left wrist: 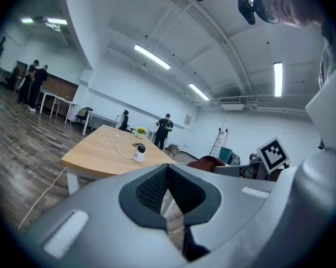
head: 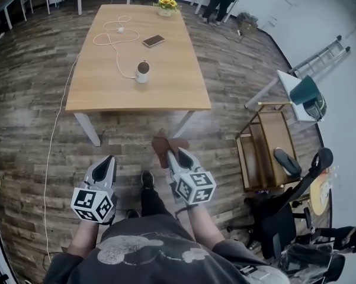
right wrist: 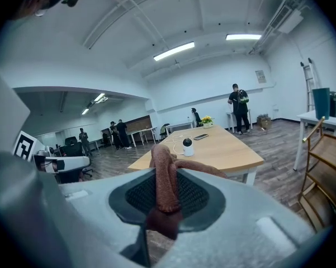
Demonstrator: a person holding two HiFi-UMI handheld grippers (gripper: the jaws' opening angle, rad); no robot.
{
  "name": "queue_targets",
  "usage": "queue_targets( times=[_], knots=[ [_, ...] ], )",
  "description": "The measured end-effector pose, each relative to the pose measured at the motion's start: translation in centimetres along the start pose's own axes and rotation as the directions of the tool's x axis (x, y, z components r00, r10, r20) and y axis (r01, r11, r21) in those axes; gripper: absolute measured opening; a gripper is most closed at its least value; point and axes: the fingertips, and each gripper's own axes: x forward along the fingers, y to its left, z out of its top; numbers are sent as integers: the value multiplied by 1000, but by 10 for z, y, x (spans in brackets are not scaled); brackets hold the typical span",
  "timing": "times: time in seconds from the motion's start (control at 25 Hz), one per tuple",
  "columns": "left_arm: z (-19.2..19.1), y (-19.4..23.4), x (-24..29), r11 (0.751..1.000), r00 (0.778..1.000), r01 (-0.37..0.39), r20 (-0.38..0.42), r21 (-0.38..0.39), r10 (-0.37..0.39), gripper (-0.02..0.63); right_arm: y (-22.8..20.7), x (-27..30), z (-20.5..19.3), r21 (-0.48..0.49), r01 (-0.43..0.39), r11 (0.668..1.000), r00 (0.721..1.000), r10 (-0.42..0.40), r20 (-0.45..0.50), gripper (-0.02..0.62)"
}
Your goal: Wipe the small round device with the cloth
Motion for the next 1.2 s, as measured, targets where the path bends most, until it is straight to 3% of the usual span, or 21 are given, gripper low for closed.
queue_targets(
  times=[0.16,0.36,0.56,1.2],
  knots=[
    [6,18,29,999,999,-42,-11,9,42,18,-13,40,13,-6,-40,999,999,40,-2,72],
    [32,25,88,998,999,-42,2,45,42,18,-50,90,46,-9,-66,998,998,66,4,72],
    [54,41,138,996,996,-85,29,22,85,18,-79,133,66,-9,-79,997,997,79,-9,72],
    [72,87,219,982,983,-184,25,51,182,18,-93,241,110,-98,-219,971,976,217,-34,72]
  ],
)
